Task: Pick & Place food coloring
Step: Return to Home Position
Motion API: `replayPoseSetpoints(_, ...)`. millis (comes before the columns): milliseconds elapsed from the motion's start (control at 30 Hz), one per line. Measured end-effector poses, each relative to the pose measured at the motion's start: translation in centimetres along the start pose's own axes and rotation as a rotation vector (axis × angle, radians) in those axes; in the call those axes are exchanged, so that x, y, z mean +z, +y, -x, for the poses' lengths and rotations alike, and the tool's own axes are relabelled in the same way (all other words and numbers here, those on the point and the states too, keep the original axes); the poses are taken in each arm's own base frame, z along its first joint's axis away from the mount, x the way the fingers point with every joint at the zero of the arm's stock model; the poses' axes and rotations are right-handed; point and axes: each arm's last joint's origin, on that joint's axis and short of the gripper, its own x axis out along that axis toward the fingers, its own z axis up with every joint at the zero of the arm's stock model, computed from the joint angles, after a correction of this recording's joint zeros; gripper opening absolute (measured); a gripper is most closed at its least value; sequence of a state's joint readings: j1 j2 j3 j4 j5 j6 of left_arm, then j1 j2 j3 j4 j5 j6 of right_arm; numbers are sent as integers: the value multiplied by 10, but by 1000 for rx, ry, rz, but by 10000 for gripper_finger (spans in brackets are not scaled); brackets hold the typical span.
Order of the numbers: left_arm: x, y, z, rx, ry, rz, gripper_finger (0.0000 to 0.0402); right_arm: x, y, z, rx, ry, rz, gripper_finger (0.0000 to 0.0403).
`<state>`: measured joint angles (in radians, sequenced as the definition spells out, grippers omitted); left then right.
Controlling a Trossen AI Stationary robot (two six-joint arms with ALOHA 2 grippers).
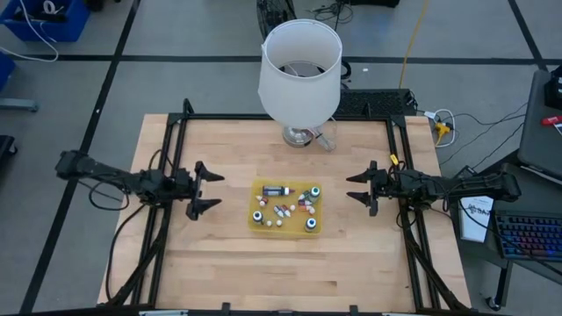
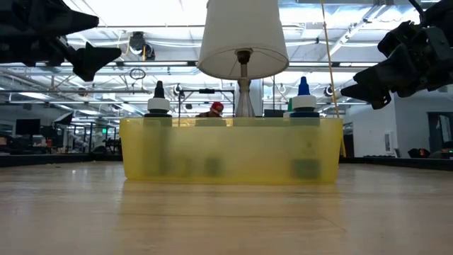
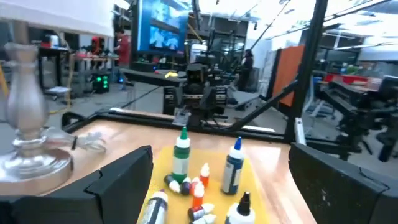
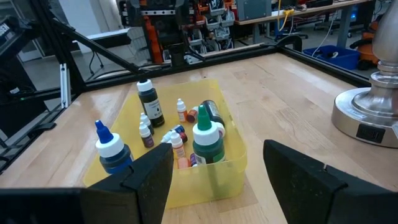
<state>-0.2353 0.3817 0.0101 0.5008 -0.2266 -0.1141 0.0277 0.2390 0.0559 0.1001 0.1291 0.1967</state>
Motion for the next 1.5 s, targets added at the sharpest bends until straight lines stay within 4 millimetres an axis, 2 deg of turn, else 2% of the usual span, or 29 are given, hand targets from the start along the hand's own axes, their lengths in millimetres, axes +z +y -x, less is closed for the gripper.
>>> replayPoseSetpoints(333, -11, 6, 4, -20, 128, 19, 374, 0, 0, 0, 0, 0, 0, 238)
replayPoseSetpoints(600, -12, 7, 4, -11, 135, -33, 366, 0, 0, 0, 0, 0, 0, 238)
replayPoseSetpoints(1500, -12, 7, 4, -8, 137, 0, 373, 0, 0, 0, 0, 0, 0, 238)
